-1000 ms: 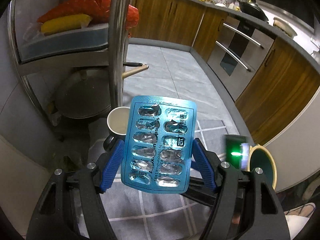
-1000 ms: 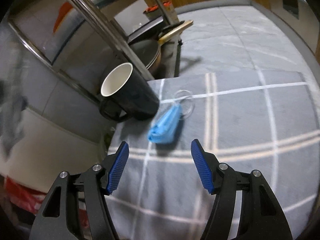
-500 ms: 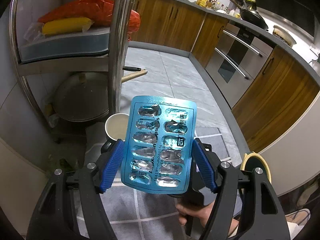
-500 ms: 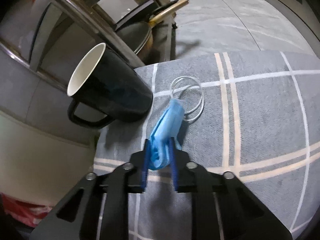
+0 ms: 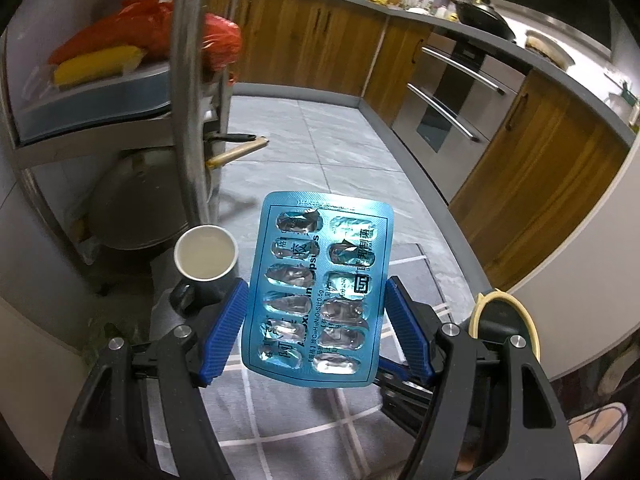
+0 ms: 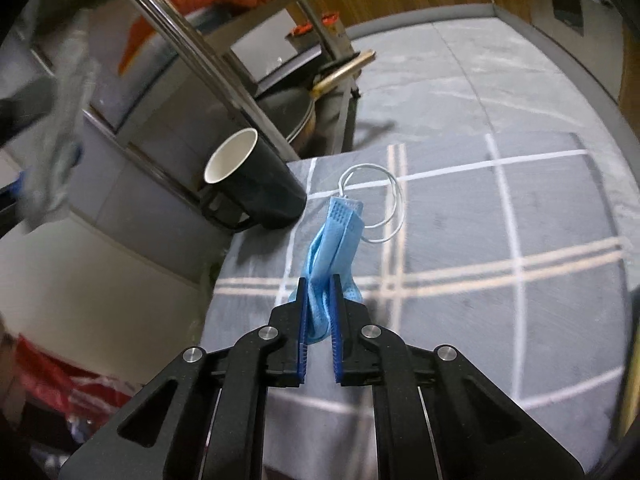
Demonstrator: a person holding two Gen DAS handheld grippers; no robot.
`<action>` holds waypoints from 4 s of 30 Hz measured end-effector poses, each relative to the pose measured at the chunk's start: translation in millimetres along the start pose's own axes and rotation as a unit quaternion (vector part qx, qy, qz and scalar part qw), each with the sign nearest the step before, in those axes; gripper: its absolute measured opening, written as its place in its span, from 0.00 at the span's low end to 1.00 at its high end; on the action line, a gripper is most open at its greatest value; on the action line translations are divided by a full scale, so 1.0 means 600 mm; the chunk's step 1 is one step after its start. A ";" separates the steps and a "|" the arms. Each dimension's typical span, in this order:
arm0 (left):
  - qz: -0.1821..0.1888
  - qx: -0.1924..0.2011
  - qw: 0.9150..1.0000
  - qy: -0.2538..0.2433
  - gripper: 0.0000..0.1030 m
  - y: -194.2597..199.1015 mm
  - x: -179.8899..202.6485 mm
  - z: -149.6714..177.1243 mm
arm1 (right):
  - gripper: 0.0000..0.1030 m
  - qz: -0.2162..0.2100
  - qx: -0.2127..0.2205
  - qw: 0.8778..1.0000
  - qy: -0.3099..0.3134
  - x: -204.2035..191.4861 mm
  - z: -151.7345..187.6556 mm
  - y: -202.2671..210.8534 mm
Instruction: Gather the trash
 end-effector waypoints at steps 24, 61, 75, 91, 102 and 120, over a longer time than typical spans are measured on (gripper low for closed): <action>0.056 -0.037 0.990 -0.128 0.67 -0.067 0.267 0.063 | 0.10 0.088 0.102 0.991 -0.020 0.192 0.129 0.283; 0.112 -0.230 0.950 -0.180 0.67 -0.378 0.590 0.286 | 0.46 0.161 0.079 0.968 -0.175 0.484 0.241 0.342; 0.116 -0.231 0.951 -0.172 0.87 -0.370 0.592 0.293 | 0.54 0.167 0.114 0.960 -0.193 0.483 0.248 0.396; 0.077 -0.090 0.972 -0.201 0.94 -0.186 0.544 0.248 | 0.92 0.229 0.190 0.945 -0.134 0.418 0.271 0.504; 0.068 -0.042 0.983 -0.162 0.94 -0.108 0.487 0.286 | 0.94 0.257 0.199 0.942 -0.087 0.387 0.276 0.517; 0.070 -0.030 0.980 -0.186 0.94 -0.104 0.501 0.305 | 0.95 0.270 0.209 0.936 -0.085 0.384 0.286 0.534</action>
Point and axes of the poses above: each gripper's, at about its wrist camera, not at the fingertips, and y roughly against the way its jaws point, x to its right, z to its underside, the point moved 10 cm from there along -y, roughly the way its jaws point, and after that the axes turned 4 degrees about -x, right-handed, at the moved point
